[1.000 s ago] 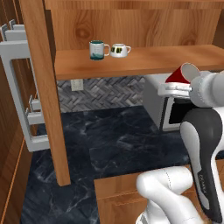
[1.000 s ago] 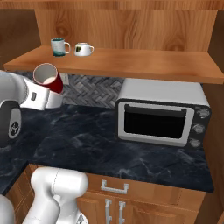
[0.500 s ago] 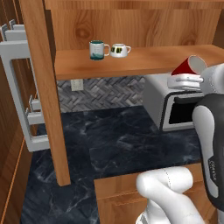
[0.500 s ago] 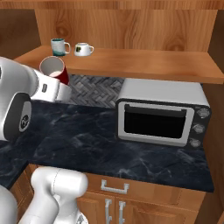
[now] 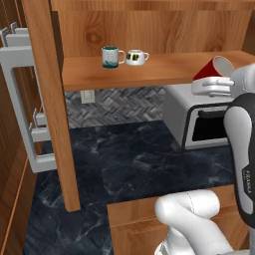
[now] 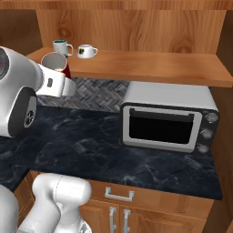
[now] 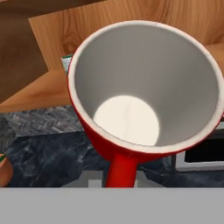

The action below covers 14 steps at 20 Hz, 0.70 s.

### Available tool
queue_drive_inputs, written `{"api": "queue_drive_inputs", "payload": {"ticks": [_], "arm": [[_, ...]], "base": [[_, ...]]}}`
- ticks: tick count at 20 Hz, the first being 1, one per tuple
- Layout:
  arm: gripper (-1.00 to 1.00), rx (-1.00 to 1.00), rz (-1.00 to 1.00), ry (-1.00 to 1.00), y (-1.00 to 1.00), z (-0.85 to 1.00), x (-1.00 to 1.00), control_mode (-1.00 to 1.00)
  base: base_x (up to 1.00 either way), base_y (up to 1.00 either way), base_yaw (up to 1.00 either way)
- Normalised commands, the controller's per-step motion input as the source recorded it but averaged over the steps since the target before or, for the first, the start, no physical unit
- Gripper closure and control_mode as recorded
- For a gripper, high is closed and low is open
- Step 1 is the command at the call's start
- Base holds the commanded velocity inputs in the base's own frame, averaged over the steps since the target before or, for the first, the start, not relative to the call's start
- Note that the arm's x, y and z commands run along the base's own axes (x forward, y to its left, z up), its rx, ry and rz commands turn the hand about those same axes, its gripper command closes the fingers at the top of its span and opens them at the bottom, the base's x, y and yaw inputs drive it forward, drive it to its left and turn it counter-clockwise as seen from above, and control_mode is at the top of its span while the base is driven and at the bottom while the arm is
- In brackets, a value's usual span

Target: Pick the mug on the counter and place it in the cabinet with the handle facing the right, like the mugs already inside.

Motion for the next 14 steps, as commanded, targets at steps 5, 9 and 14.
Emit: {"api": "queue_drive_inputs", "payload": {"ticks": [5,9,14], "arm": [[1.00,-0.01,0.07,0.00,-0.07,0.00,0.25,-1.00],[1.00,-0.03,0.04,0.00,-0.04,0.00,0.28,-1.00],[1.00,-0.06,0.00,0.00,0.00,0.00,0.10,-1.00]], "base": [[0.00,0.00,0.00],[0.00,0.00,0.00],[0.00,0.00,0.00]]}}
